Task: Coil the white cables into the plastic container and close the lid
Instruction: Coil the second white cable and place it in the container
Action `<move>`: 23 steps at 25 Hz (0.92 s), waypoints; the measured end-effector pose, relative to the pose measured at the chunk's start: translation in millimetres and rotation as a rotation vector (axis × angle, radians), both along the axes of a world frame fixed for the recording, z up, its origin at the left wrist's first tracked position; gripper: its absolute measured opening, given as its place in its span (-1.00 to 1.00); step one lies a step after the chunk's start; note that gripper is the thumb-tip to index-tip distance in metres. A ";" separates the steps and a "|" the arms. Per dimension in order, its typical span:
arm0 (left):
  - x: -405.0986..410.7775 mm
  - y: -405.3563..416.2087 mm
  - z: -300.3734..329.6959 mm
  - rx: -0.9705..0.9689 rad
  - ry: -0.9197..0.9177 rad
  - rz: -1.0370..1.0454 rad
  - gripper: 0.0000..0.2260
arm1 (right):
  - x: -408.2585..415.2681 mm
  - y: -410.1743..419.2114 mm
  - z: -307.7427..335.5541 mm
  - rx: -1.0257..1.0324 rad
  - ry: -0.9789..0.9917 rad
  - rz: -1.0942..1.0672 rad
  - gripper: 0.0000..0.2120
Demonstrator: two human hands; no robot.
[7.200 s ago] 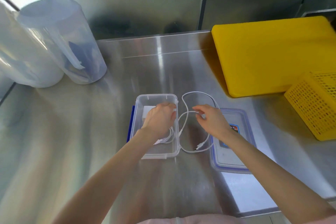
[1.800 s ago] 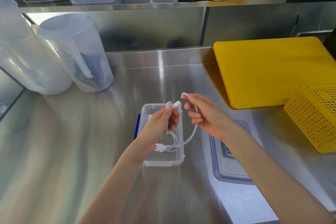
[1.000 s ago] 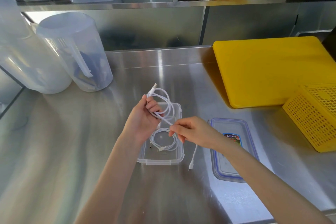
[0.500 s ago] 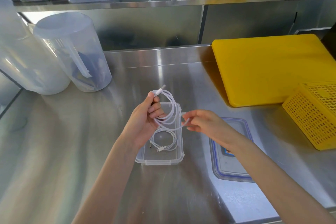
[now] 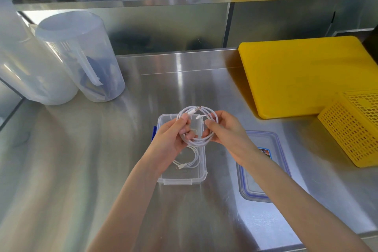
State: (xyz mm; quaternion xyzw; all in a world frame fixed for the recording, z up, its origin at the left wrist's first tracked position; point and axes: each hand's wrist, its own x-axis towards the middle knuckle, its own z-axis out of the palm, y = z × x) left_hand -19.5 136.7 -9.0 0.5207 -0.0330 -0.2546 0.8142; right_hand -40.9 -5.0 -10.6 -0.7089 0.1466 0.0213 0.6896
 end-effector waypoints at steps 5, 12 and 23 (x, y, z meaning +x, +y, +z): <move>4.7 3.4 -9.6 0.069 0.024 0.062 -0.77 | -5.9 1.1 4.4 0.146 -0.033 0.128 -0.90; 4.1 3.2 -10.9 -0.005 0.047 0.206 -0.76 | -1.1 -6.9 2.4 0.368 -0.027 -0.029 -0.83; 5.9 3.9 -5.4 0.029 -0.011 0.227 -0.79 | -2.6 -17.8 -10.8 0.206 0.128 0.056 -0.79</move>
